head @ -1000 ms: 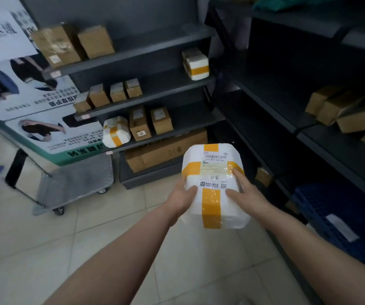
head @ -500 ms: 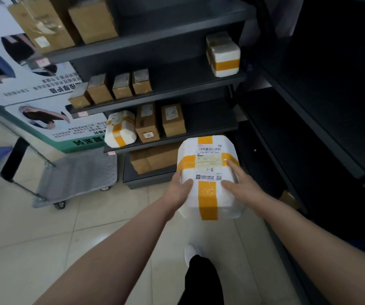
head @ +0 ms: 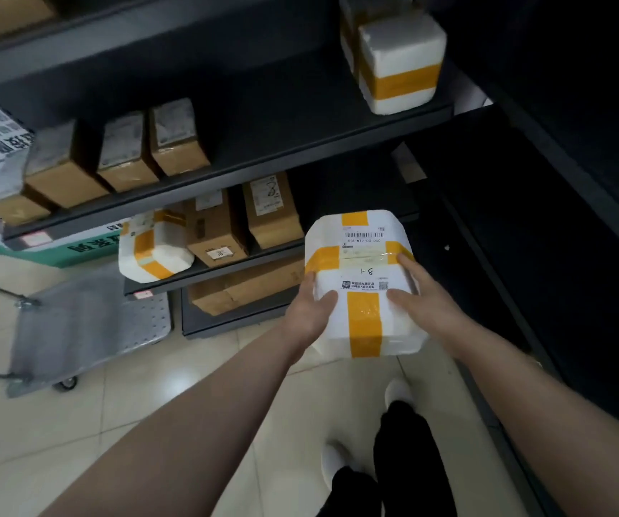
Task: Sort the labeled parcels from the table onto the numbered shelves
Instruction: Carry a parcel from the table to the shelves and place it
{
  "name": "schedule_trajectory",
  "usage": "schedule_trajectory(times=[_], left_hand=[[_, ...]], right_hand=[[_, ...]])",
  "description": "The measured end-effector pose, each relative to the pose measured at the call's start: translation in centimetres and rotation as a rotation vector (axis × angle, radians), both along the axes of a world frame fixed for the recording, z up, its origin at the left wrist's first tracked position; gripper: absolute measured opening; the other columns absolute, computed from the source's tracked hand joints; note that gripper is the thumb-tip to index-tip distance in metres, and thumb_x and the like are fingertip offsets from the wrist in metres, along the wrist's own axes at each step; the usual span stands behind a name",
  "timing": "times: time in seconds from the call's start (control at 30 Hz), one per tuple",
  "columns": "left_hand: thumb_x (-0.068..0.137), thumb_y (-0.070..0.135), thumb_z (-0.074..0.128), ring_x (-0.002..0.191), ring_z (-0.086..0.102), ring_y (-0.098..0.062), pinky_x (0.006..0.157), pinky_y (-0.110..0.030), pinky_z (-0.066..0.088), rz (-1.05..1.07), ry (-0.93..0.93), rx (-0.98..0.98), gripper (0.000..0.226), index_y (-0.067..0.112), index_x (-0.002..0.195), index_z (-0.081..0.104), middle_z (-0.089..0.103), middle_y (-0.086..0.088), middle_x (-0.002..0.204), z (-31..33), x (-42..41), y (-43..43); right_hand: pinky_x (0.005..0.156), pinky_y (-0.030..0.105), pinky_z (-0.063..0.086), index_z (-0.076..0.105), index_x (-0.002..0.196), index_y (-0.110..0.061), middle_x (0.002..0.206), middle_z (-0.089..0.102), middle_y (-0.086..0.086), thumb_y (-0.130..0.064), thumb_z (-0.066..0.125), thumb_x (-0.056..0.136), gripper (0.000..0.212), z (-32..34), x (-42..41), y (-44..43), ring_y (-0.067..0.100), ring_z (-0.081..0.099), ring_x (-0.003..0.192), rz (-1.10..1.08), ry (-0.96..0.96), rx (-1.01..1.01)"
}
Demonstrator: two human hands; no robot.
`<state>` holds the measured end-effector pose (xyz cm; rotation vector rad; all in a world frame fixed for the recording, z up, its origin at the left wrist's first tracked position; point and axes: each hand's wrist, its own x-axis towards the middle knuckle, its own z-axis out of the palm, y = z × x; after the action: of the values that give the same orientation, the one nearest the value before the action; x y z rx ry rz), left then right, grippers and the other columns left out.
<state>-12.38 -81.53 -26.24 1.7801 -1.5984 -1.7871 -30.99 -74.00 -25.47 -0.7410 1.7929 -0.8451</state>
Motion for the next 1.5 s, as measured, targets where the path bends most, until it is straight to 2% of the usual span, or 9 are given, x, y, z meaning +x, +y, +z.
schedule_trajectory(times=[0.1, 0.2, 0.4, 0.53, 0.7, 0.8, 0.93, 1.13, 1.5], left_hand=[[0.098, 0.039, 0.05, 0.119, 0.056, -0.026, 0.101, -0.048, 0.048, 0.023, -0.016, -0.012, 0.062, 0.037, 0.152, 0.019, 0.051, -0.001, 0.142, -2.7, -1.8, -4.0], [0.1, 0.037, 0.047, 0.122, 0.054, -0.026, 0.103, -0.047, 0.047, 0.072, -0.025, -0.082, 0.063, 0.035, 0.155, 0.015, 0.048, 0.0, 0.145, -5.6, -3.8, -8.3], [0.101, 0.03, 0.045, 0.115, 0.058, -0.021, 0.099, -0.046, 0.05, 0.123, -0.005, -0.252, 0.055, 0.037, 0.152, 0.024, 0.052, -0.001, 0.137, -11.0, -8.6, -15.0], [0.094, 0.053, 0.044, 0.13, 0.046, -0.029, 0.106, -0.052, 0.043, 0.176, -0.074, -0.379, 0.063, 0.041, 0.151, 0.02, 0.039, -0.005, 0.149, -13.8, -10.5, -18.7], [0.098, 0.039, 0.052, 0.15, 0.012, -0.027, 0.119, -0.044, 0.021, -0.174, -0.259, -0.56, 0.068, 0.025, 0.156, 0.019, 0.014, -0.012, 0.162, -15.3, -11.3, -18.1], [0.096, 0.033, 0.056, 0.151, 0.004, -0.024, 0.119, -0.041, 0.023, -0.402, -0.476, -0.623, 0.065, 0.024, 0.153, 0.026, 0.008, -0.009, 0.163, -16.0, -10.8, -17.9], [0.099, 0.02, 0.052, 0.151, 0.003, -0.021, 0.116, -0.036, 0.031, -0.448, -0.637, -0.679, 0.067, 0.026, 0.155, 0.016, 0.002, -0.004, 0.164, -16.1, -11.0, -19.0], [0.096, 0.005, 0.053, 0.15, -0.008, -0.017, 0.117, -0.035, 0.023, -0.459, -0.665, -0.629, 0.08, 0.027, 0.156, 0.005, -0.009, 0.0, 0.164, -16.4, -12.0, -22.8], [0.085, -0.008, 0.057, 0.148, -0.018, -0.017, 0.118, -0.036, 0.016, -0.528, -0.684, -0.561, 0.101, 0.026, 0.156, -0.007, -0.023, 0.002, 0.161, -15.9, -12.0, -25.2]], right_hand=[[0.095, 0.03, 0.046, 0.027, 0.148, -0.041, 0.145, 0.041, -0.012, -0.017, 0.058, 0.093, 0.068, -3.2, -2.2, -4.9, 0.014, 0.05, 0.12, 0.002, -0.062, -0.015], [0.078, 0.017, 0.042, 0.025, 0.15, -0.038, 0.134, 0.043, -0.016, -0.016, 0.056, 0.095, 0.068, -6.2, -4.1, -9.7, 0.008, 0.047, 0.113, 0.024, -0.045, -0.048], [0.097, 0.032, 0.046, 0.031, 0.148, -0.031, 0.146, 0.043, -0.002, -0.01, 0.057, 0.094, 0.064, -12.0, -7.5, -17.9, 0.012, 0.048, 0.12, 0.005, -0.062, -0.168], [0.11, 0.04, 0.038, 0.053, 0.136, -0.022, 0.147, 0.038, 0.005, -0.016, 0.063, 0.091, 0.046, -15.3, -9.5, -22.4, 0.022, 0.042, 0.132, 0.082, 0.16, -0.333], [0.118, 0.031, 0.02, 0.062, 0.128, -0.019, 0.158, 0.023, 0.009, -0.016, 0.071, 0.085, 0.044, -18.1, -10.1, -22.1, 0.025, 0.024, 0.145, 0.552, 0.513, -0.267], [0.115, 0.039, 0.031, 0.057, 0.134, -0.02, 0.157, 0.026, 0.005, -0.007, 0.065, 0.088, 0.049, -18.6, -9.7, -22.0, 0.028, 0.031, 0.141, 0.566, 0.658, -0.257], [0.106, 0.046, 0.043, 0.046, 0.141, -0.017, 0.156, 0.029, 0.005, -0.008, 0.063, 0.089, 0.055, -18.5, -9.5, -23.3, 0.031, 0.038, 0.137, 0.531, 0.749, -0.284], [0.112, 0.046, 0.035, 0.022, 0.152, -0.024, 0.162, 0.004, 0.001, -0.01, 0.053, 0.096, 0.065, -18.6, -9.6, -26.2, 0.028, 0.015, 0.147, 0.622, 0.84, -0.18], [0.114, 0.049, 0.03, 0.008, 0.153, -0.032, 0.161, -0.012, -0.005, -0.001, 0.056, 0.091, 0.084, -18.8, -9.4, -28.6, 0.028, 0.006, 0.148, 0.62, 0.834, -0.097]])
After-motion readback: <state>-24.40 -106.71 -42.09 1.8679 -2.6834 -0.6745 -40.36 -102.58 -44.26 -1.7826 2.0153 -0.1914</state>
